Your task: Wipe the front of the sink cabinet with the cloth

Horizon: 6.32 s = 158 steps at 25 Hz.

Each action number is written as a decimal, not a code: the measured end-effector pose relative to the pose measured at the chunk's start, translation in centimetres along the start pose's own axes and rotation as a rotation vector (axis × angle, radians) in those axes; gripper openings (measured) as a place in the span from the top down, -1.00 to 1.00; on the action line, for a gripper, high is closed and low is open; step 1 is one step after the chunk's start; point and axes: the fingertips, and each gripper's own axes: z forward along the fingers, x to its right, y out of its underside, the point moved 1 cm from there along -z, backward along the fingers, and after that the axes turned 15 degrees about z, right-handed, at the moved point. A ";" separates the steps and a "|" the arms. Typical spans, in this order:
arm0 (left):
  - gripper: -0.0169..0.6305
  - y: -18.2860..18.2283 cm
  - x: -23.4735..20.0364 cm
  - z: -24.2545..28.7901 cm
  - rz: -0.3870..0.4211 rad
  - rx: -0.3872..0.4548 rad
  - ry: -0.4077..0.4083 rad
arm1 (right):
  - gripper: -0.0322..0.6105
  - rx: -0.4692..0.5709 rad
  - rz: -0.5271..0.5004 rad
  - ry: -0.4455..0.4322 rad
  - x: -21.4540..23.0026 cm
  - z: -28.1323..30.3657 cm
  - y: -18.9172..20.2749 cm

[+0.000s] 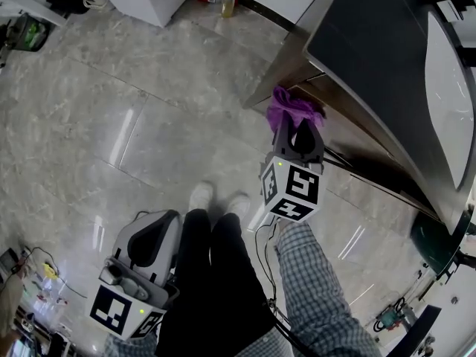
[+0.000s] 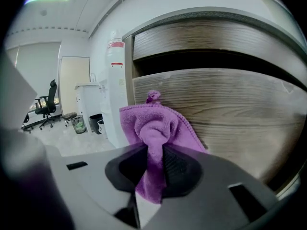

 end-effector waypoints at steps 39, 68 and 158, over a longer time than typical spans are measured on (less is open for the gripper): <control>0.91 0.8 2.5 4.7 0.023 -0.050 0.057 | 0.66 -0.119 -0.092 -0.005 5.8 0.5 4.9; 0.91 0.6 11.0 12.1 0.105 -0.123 0.256 | 0.66 -0.058 0.384 0.438 25.3 -6.7 6.7; 0.91 -16.5 31.6 -30.5 0.411 0.252 0.453 | 0.67 0.333 0.192 -0.085 -7.7 -65.1 -15.2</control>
